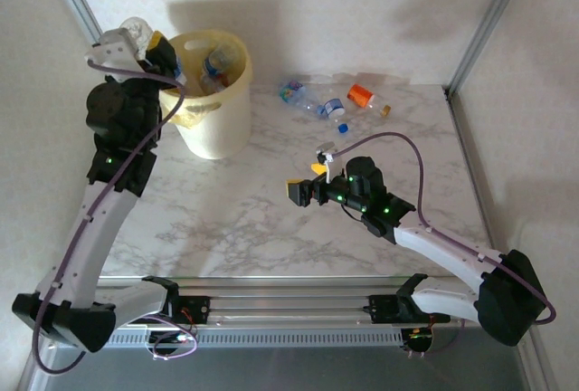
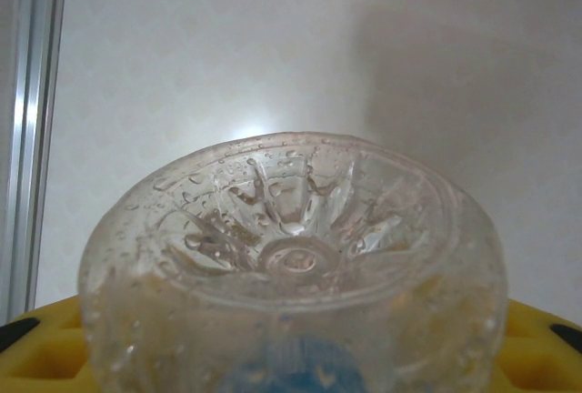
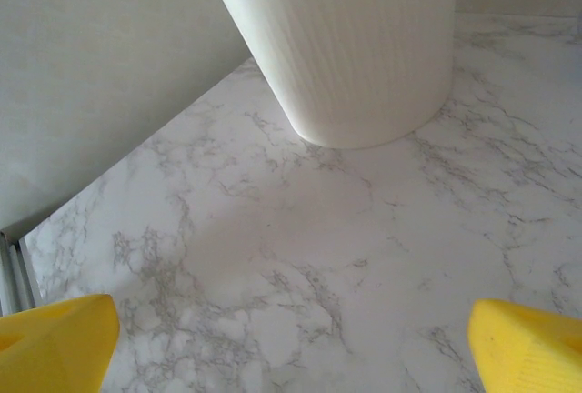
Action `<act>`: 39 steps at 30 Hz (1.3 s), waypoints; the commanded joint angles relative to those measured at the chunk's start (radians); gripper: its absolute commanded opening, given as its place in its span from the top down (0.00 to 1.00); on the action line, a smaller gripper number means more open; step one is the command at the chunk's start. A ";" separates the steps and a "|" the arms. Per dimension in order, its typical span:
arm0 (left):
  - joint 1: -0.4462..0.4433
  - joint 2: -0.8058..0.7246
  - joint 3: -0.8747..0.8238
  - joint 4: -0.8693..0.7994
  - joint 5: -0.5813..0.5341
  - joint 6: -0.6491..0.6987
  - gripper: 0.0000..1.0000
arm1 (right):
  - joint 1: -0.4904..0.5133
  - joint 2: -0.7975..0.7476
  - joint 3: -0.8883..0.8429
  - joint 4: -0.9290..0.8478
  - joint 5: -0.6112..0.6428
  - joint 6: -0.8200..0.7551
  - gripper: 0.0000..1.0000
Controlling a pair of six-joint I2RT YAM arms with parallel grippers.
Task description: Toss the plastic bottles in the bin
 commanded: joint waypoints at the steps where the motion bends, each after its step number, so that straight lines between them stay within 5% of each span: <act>1: 0.049 0.124 0.090 -0.016 0.081 -0.015 0.56 | -0.004 -0.017 -0.010 -0.008 0.020 -0.021 0.02; 5: 0.125 0.359 0.257 -0.130 0.188 -0.066 0.48 | -0.009 -0.016 -0.008 -0.020 0.026 -0.024 0.01; 11: 0.161 0.578 0.456 -0.297 0.258 -0.125 0.00 | -0.047 0.022 0.026 -0.102 0.051 0.006 0.01; 21: 0.145 0.352 0.385 -0.341 0.301 -0.147 0.00 | -0.211 0.147 0.107 -0.215 0.055 0.104 0.01; 32: 0.062 -0.011 -0.008 -0.236 0.493 -0.170 0.00 | -0.413 0.449 0.364 -0.364 0.016 0.021 0.02; 39: -0.048 -0.170 -0.206 -0.211 0.523 -0.183 0.00 | -0.511 0.724 0.616 -0.425 -0.063 -0.013 0.12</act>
